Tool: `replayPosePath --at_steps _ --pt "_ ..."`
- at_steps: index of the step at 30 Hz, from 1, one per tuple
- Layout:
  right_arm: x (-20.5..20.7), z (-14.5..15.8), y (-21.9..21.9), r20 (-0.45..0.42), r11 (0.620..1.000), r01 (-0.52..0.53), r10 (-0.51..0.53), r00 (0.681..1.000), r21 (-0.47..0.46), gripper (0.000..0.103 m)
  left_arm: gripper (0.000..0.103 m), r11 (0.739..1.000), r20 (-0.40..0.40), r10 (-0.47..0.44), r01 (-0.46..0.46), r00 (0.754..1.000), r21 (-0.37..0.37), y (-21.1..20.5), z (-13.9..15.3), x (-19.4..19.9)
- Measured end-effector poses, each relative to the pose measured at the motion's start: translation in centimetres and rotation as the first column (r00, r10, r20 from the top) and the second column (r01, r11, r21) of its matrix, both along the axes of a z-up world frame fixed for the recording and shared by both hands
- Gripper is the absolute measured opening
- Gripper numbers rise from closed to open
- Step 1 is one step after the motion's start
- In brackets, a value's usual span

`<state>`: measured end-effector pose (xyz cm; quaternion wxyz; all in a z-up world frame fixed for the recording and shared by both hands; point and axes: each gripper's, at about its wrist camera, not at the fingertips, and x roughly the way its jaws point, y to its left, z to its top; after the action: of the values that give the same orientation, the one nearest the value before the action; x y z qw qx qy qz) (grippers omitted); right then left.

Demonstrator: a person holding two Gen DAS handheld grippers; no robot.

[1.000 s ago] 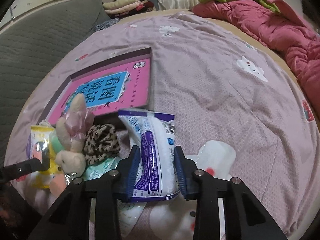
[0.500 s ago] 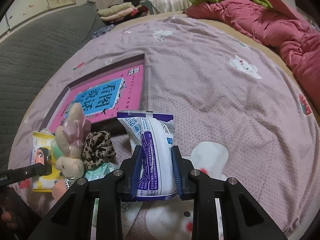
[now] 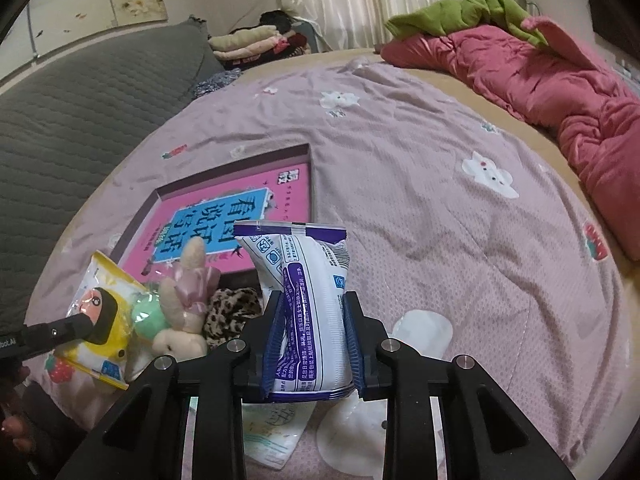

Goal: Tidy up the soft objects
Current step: 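Carry both wipes packs up and over the pink book tray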

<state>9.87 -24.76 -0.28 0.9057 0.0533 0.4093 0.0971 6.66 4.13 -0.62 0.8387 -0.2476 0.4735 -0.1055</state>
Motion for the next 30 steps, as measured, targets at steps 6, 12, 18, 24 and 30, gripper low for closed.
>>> replayPosePath --at_steps 6,12,18,24,30 --pt "-0.3 1.3 0.4 0.026 1.0 -0.006 0.006 1.0 0.004 0.03 0.012 1.0 0.033 0.008 -0.008 0.999 0.001 0.2 1.0 -0.3" --pt "-0.1 2.6 1.2 0.05 1.0 -0.02 0.02 0.999 0.003 0.03 0.012 1.0 0.062 0.029 -0.029 0.998 0.001 1.1 2.1 -0.2" --pt "0.4 3.9 2.4 0.075 0.999 -0.035 0.034 0.997 0.01 0.03 0.012 0.998 0.102 0.057 -0.057 0.993 -0.002 2.1 3.4 0.3" --pt "1.4 4.8 3.8 0.099 0.999 -0.044 0.043 0.994 0.004 0.03 0.012 0.997 0.125 0.079 -0.078 0.989 -0.01 3.1 4.1 1.4" --pt "2.4 5.1 4.6 0.115 0.999 -0.044 0.044 0.992 -0.005 0.03 0.012 0.996 0.136 0.091 -0.09 0.987 -0.012 3.7 4.1 2.2"
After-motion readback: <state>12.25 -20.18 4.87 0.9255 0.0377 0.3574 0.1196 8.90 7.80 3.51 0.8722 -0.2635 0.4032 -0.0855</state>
